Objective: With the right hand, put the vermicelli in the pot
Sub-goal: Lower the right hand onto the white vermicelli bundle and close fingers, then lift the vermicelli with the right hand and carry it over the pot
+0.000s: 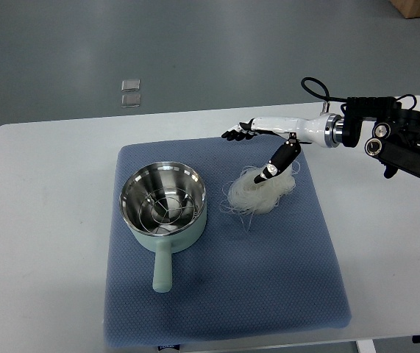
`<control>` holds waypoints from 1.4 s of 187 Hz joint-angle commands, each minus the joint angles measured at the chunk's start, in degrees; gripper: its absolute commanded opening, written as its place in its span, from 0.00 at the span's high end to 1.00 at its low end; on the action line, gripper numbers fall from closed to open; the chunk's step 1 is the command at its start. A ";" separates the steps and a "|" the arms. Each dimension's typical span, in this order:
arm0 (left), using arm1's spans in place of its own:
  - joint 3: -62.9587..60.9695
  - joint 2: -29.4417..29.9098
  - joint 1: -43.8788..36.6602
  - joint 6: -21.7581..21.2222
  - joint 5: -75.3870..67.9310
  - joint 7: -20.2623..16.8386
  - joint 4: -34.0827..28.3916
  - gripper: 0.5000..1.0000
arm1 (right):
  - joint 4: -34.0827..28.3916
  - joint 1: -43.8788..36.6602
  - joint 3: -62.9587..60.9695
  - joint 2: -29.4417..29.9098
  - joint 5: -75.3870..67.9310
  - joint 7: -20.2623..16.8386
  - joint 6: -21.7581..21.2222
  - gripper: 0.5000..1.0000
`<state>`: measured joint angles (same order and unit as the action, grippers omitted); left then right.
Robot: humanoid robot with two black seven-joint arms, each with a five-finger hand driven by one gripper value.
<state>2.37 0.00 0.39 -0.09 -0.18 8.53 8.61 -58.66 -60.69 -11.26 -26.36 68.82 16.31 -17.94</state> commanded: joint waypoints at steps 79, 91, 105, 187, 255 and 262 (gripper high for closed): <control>-0.08 0.00 -0.30 0.00 0.00 0.00 0.09 0.00 | -0.76 1.54 4.05 1.14 12.30 0.30 3.08 0.17; -0.08 0.00 -0.30 0.00 0.00 0.00 0.18 0.00 | -0.67 1.63 4.41 1.14 12.91 0.30 3.17 0.17; -0.08 0.00 -0.30 0.00 0.00 0.00 0.18 0.00 | -0.58 1.63 4.41 1.05 13.44 0.30 3.52 0.17; -0.08 0.00 -0.30 0.00 0.00 0.00 0.27 0.00 | 2.05 1.98 7.57 1.40 16.25 0.22 7.21 0.18; -0.08 0.00 -0.30 0.00 0.00 0.00 0.27 0.00 | 5.04 2.25 7.75 4.48 16.34 0.22 9.94 0.82; -0.08 0.00 -0.30 0.00 0.00 0.00 0.27 0.00 | 5.04 2.25 7.66 4.65 16.34 0.30 10.03 0.96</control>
<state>2.28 0.00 0.08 -0.09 -0.18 8.53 8.80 -53.71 -58.42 -3.53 -22.34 85.17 16.52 -8.04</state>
